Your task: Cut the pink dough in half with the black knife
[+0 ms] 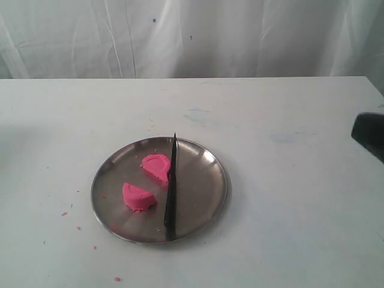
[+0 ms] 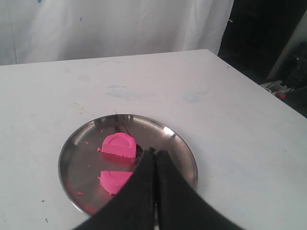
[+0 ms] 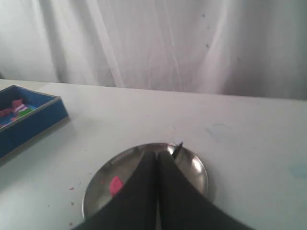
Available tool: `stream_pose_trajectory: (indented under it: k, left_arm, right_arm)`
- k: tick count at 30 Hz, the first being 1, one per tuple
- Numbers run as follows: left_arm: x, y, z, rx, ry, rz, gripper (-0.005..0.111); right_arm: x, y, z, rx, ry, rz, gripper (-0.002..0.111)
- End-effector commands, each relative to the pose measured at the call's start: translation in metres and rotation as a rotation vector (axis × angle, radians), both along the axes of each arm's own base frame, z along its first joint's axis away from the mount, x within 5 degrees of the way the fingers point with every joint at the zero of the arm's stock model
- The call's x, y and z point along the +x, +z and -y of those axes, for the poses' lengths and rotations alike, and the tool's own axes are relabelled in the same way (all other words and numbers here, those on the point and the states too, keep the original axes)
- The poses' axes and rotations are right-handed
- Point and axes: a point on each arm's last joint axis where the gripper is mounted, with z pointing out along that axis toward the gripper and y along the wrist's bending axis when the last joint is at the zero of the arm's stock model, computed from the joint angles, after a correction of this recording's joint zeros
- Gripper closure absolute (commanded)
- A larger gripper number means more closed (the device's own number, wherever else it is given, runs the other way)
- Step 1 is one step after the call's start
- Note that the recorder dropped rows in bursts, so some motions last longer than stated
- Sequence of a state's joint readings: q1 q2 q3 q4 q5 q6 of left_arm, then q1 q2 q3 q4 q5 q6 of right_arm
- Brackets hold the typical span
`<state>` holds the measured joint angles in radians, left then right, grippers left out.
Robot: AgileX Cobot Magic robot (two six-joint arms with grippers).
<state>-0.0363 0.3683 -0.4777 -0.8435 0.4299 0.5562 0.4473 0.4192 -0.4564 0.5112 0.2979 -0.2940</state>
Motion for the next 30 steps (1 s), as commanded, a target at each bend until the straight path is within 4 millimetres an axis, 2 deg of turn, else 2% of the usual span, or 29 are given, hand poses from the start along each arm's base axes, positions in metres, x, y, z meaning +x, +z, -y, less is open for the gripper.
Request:
stream_pose_trajectory:
  k: [1,3,5,8,11,16,30]
  left_arm:
    - [-0.001,-0.001,0.001,-0.006,-0.008,-0.002,0.107]
    - [-0.001,-0.001,0.001,-0.007,-0.007,-0.001,0.107]
    - [-0.001,-0.001,0.001,-0.007,-0.007,-0.001,0.107]
    - [-0.001,-0.001,0.001,-0.007,-0.007,-0.001,0.107]
    - [-0.001,-0.001,0.001,-0.007,-0.007,-0.001,0.107]
    - [-0.001,-0.001,0.001,-0.007,-0.007,-0.001,0.107]
    - [-0.001,-0.001,0.001,-0.007,-0.007,-0.001,0.107]
  right_arm:
    - [-0.004,-0.040,0.015,0.055,-0.133,0.044,0.108]
    - [-0.008,-0.055,0.019,0.003,-0.145,0.153,0.108]
    - [-0.011,-0.072,0.021,-0.037,-0.146,0.191,0.108]
    - [-0.016,-0.103,0.023,-0.076,-0.142,0.167,0.108]
    - [-0.020,-0.112,0.024,-0.095,-0.131,0.123,0.108]
    - [-0.024,-0.122,0.025,-0.142,-0.112,0.036,0.108]
    - [-0.024,-0.123,0.025,-0.147,-0.110,0.027,0.108]
